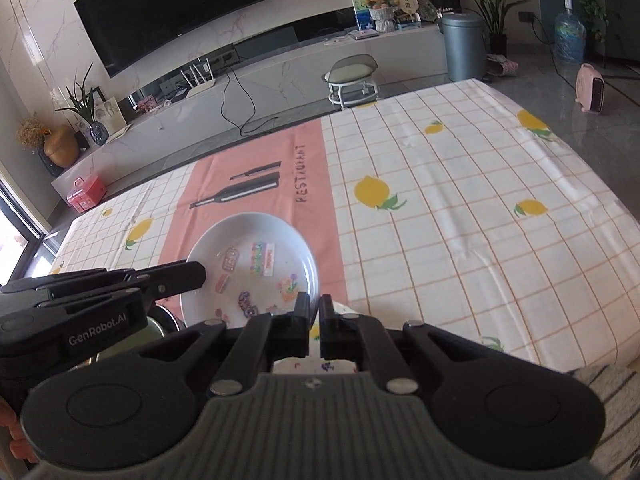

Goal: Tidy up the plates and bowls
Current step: 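Lift the sticker plate and carry it over the Fruity plate, then lower the sticker plate onto the Fruity plate and open both grippers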

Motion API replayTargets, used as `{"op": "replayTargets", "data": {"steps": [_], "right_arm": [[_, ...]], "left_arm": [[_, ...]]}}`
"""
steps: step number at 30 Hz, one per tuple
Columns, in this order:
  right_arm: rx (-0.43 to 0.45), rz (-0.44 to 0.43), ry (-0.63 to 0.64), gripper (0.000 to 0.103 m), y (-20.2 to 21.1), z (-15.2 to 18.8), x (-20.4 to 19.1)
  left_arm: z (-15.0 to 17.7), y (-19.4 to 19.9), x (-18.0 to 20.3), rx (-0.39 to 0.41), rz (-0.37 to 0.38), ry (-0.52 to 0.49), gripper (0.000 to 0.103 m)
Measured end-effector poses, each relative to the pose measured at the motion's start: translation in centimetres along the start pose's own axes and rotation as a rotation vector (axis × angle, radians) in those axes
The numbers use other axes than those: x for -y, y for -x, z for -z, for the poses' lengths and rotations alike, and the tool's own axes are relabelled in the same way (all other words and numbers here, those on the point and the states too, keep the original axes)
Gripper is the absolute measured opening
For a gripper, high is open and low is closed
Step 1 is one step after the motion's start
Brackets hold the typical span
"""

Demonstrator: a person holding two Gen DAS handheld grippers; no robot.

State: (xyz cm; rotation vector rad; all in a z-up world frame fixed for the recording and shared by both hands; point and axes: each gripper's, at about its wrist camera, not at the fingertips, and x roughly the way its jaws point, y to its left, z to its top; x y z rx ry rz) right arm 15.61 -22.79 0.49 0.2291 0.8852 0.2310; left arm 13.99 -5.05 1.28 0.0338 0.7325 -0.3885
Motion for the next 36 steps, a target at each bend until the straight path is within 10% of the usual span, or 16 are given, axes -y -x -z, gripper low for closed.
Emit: {"op": "replayTargets", "data": {"steps": [8, 36], "right_arm": [[-0.148, -0.057, -0.116, 0.004, -2.0, 2.1, 3.4], [-0.261, -0.039, -0.135, 0.002, -6.5, 3.7, 3.5]], "left_arm": [[1.9, -1.7, 4.0, -0.07, -0.043, -0.244, 0.003], [6.4, -7.2, 6.5, -0.213, -0.259, -0.531, 0.008]]}}
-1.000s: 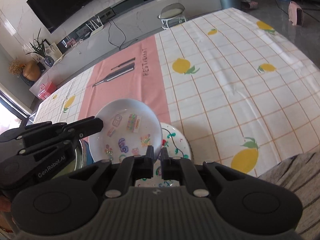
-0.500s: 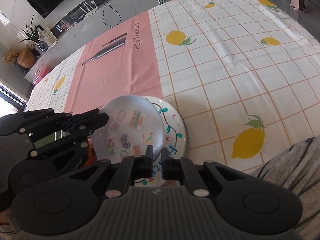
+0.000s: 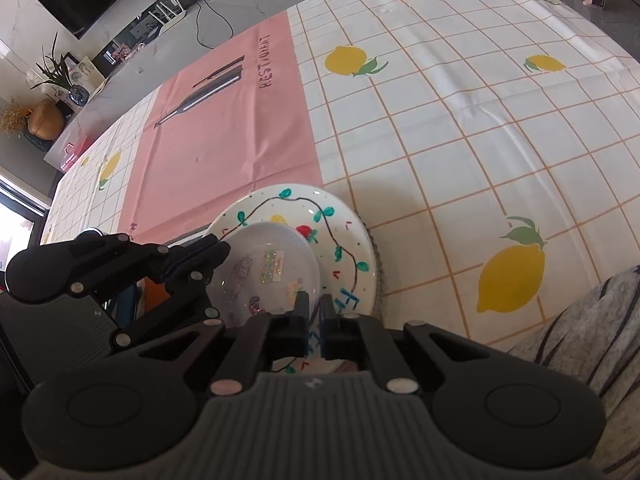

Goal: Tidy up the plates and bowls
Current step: 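Lower the sticker plate onto the Fruity plate and open both grippers, then move both grippers to the nested bowl stack and close on its rim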

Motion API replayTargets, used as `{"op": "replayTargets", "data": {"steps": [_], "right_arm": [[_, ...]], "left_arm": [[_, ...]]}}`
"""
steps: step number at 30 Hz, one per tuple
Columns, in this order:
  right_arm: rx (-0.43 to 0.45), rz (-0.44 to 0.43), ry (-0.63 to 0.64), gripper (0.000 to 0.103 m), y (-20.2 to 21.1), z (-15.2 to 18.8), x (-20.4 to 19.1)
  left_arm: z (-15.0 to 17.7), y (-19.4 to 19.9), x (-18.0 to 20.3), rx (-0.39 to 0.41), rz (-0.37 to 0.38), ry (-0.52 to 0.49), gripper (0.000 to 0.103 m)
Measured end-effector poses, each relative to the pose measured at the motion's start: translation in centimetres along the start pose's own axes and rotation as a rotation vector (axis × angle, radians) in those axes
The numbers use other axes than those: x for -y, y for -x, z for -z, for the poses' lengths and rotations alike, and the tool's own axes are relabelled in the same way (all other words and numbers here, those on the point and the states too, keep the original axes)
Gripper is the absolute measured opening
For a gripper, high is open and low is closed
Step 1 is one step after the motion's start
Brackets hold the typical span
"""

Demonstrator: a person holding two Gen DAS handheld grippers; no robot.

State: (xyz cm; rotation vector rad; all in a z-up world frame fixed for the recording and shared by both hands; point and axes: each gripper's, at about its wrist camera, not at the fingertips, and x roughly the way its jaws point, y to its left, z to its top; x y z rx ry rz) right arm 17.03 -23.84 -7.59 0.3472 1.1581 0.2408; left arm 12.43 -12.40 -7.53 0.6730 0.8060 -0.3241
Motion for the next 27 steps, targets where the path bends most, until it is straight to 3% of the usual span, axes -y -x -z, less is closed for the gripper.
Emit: {"op": "replayTargets", "data": {"steps": [5, 8, 13, 22, 27], "right_arm": [[0.018, 0.048, -0.016, 0.0, -0.1, -0.2, 0.2], [0.02, 0.053, -0.024, 0.0, -0.2, -0.3, 0.2], [0.021, 0.065, -0.02, 0.0, -0.3, -0.4, 0.0], [0.019, 0.08, 0.0, 0.001, -0.6, -0.4, -0.5], [0.019, 0.081, -0.025, 0.001, -0.9, -0.7, -0.2]], "left_arm": [[-0.3, 0.8, -1.0, 0.039, -0.005, 0.055, 0.016], [-0.6, 1.6, -2.3, 0.063, 0.04, 0.12, 0.026], [-0.8, 3.0, -6.1, 0.076, 0.135, 0.29, 0.033], [0.3, 4.2, -12.0, 0.068, 0.117, 0.5, 0.033], [0.8, 4.5, -12.9, 0.064, 0.104, 0.533, 0.033]]}}
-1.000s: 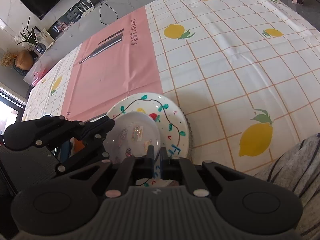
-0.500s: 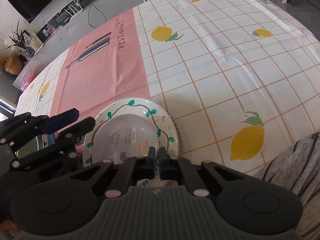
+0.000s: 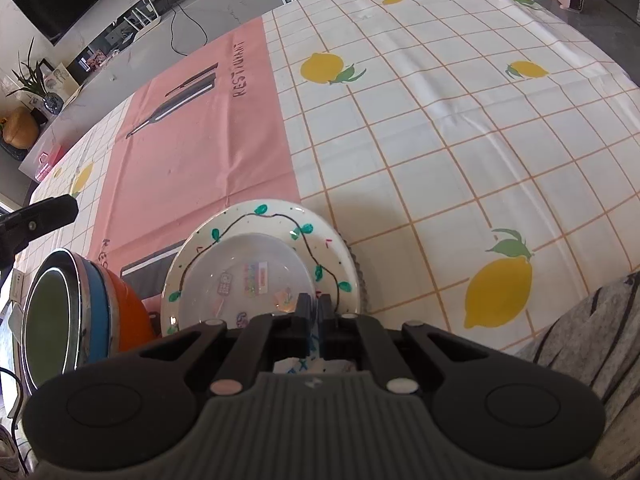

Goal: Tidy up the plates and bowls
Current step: 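Move both grippers to the nested bowl stack and close on its rim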

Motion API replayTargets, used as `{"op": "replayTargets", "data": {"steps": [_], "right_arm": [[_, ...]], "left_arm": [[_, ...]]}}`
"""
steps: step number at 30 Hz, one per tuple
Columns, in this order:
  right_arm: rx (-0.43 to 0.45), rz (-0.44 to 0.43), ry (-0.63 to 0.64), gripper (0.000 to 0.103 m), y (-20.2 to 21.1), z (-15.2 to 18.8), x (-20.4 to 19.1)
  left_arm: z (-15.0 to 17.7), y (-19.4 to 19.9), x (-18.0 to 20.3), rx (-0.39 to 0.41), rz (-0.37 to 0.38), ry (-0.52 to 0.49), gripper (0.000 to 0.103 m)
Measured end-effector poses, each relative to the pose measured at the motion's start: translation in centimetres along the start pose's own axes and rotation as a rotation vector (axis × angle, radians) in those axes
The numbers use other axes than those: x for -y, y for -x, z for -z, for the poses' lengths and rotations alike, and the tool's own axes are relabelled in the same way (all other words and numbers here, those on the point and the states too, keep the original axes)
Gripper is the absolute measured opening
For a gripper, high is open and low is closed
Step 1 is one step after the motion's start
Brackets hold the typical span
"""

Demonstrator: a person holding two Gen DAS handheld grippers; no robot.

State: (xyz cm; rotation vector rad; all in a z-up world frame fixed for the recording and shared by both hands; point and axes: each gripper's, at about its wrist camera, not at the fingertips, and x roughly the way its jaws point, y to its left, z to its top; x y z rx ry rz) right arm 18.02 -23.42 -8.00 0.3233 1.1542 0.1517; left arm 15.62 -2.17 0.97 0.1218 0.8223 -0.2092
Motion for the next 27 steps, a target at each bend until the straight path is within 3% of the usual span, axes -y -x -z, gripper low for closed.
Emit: {"op": "replayTargets", "data": {"steps": [3, 7, 9, 10, 15, 19, 22, 27], "right_arm": [[-0.007, -0.012, 0.012, 0.007, 0.1, 0.0, -0.1], [0.02, -0.039, 0.012, 0.04, 0.8, 0.1, -0.1], [0.031, -0.04, 0.018, 0.051, 1.1, 0.2, -0.1], [0.033, -0.02, 0.021, 0.065, 1.3, 0.2, -0.3], [0.101, 0.041, 0.052, 0.084, 2.5, 0.1, -1.2], [0.165, 0.049, 0.092, 0.088, 3.6, -0.3, -2.8], [0.176, -0.037, 0.102, 0.088, 4.3, -0.8, -4.5], [0.151, -0.181, 0.134, 0.088, 4.8, -0.9, -7.9]], "left_arm": [[0.1, 0.3, -0.3, 0.002, 0.001, 0.008, 0.033], [0.2, 1.4, -0.8, 0.011, -0.001, 0.01, 0.033], [0.3, 2.4, -0.9, 0.028, 0.003, -0.001, 0.033], [0.4, 2.8, -0.8, 0.036, 0.002, -0.014, 0.033], [0.4, 4.7, -0.5, 0.066, -0.021, -0.069, 0.044], [0.4, 5.6, -1.3, 0.061, -0.073, -0.018, 0.048], [1.2, 5.3, -1.8, 0.017, -0.128, 0.0, 0.048], [3.5, 4.2, -3.7, -0.066, -0.151, 0.076, 0.052]]}}
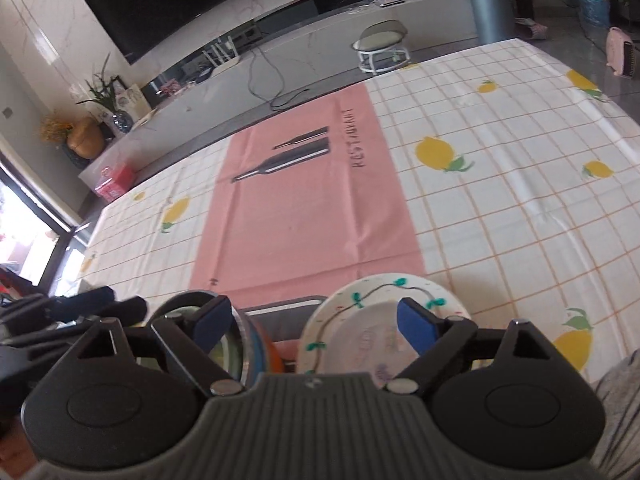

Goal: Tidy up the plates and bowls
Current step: 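Move both grippers to the nested bowl stack and close on its rim, then lift the bowl stack and carry it over the stacked plates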

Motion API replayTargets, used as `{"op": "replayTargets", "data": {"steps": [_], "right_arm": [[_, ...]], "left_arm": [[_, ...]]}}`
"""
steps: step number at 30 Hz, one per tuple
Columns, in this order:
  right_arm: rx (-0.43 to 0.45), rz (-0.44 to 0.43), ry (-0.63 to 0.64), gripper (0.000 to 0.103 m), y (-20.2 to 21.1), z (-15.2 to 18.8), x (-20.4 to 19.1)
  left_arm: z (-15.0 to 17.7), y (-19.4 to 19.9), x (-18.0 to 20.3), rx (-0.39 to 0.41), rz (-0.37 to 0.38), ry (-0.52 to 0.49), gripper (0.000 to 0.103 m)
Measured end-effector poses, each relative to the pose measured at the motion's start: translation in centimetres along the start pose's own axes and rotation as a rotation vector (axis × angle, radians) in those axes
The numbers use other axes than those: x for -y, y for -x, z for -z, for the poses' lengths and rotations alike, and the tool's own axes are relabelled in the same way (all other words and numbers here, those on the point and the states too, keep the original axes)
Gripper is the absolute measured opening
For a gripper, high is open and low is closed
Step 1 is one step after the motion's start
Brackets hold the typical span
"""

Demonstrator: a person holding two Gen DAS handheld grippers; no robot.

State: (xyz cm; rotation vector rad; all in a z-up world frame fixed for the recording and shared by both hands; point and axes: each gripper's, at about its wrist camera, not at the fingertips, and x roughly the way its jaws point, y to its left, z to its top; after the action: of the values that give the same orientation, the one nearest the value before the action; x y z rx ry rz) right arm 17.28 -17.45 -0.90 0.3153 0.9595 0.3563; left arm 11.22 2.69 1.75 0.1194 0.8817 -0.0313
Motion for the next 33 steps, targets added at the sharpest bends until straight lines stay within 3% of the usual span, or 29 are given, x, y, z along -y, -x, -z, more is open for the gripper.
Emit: {"op": "replayTargets", "data": {"steps": [5, 7, 12, 15, 24, 29, 33], "right_arm": [[-0.086, -0.036, 0.041, 0.079, -1.9, 1.1, -2.3], [-0.123, -0.037, 0.054, 0.071, -2.6, 1.6, -2.9], [-0.187, -0.039, 0.057, 0.062, -4.4, 2.5, -3.5], [-0.234, -0.042, 0.064, 0.059, -5.7, 3.2, -3.7], [-0.245, -0.022, 0.129, 0.059, -6.6, 4.3, -5.1], [-0.252, -0.037, 0.155, 0.059, -7.3, 4.6, -6.6], [-0.263, -0.036, 0.14, 0.057, -8.2, 4.7, -6.8]], "left_arm": [[1.9, -2.1, -2.8, -0.095, 0.031, 0.119, 0.052], [2.4, -2.4, -3.7, -0.102, 0.072, 0.16, 0.053], [4.3, -3.6, -6.4, -0.135, 0.22, 0.35, 0.053], [4.9, -4.0, -6.9, -0.143, 0.28, 0.403, 0.054], [5.0, -4.5, -7.4, -0.164, 0.276, 0.408, 0.055], [5.5, -4.5, -7.6, -0.157, 0.192, 0.373, 0.054], [5.9, -4.9, -8.6, -0.163, 0.234, 0.429, 0.054]]}}
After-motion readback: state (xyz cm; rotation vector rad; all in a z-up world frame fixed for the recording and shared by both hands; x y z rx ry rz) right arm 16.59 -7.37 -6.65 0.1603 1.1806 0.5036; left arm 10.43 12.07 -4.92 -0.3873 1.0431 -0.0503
